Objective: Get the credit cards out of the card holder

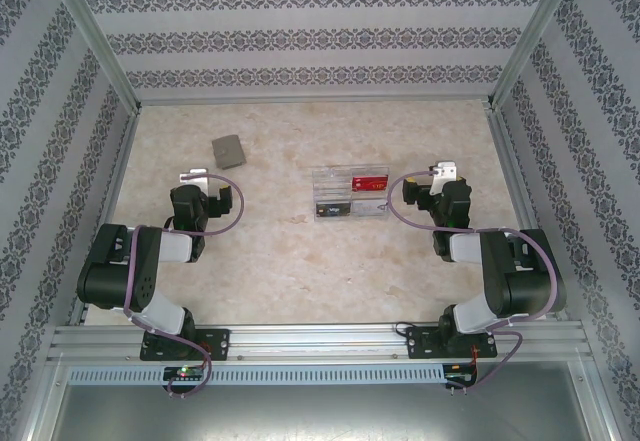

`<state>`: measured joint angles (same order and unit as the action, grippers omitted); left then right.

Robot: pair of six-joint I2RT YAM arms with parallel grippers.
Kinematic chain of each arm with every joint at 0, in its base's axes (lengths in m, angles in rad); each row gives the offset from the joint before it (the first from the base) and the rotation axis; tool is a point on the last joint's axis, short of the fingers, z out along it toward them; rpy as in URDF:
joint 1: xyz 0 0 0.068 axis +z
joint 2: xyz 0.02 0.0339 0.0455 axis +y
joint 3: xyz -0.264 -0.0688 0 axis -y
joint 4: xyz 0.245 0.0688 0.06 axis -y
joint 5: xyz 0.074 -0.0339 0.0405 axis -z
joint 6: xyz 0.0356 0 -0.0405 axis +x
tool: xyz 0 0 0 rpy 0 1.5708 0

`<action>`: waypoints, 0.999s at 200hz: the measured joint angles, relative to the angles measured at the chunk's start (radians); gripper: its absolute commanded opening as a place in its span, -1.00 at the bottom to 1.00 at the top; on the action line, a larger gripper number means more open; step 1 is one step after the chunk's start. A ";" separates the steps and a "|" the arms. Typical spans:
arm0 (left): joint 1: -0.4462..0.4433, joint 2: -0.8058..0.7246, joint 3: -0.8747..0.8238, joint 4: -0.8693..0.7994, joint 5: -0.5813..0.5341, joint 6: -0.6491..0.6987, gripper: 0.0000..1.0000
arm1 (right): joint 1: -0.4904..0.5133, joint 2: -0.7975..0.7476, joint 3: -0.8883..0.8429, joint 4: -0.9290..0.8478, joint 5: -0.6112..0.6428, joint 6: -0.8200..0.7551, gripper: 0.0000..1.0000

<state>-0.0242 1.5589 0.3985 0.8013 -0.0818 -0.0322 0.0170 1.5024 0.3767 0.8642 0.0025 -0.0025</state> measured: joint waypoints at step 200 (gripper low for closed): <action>0.000 -0.235 0.705 -0.952 -0.079 -0.344 0.99 | 0.010 -0.533 0.039 -0.383 0.160 0.465 0.96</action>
<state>-0.0242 1.3243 1.1038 -0.1505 -0.1604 -0.3767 0.0273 0.9691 0.4160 0.4816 0.1627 0.4625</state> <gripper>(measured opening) 0.995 0.983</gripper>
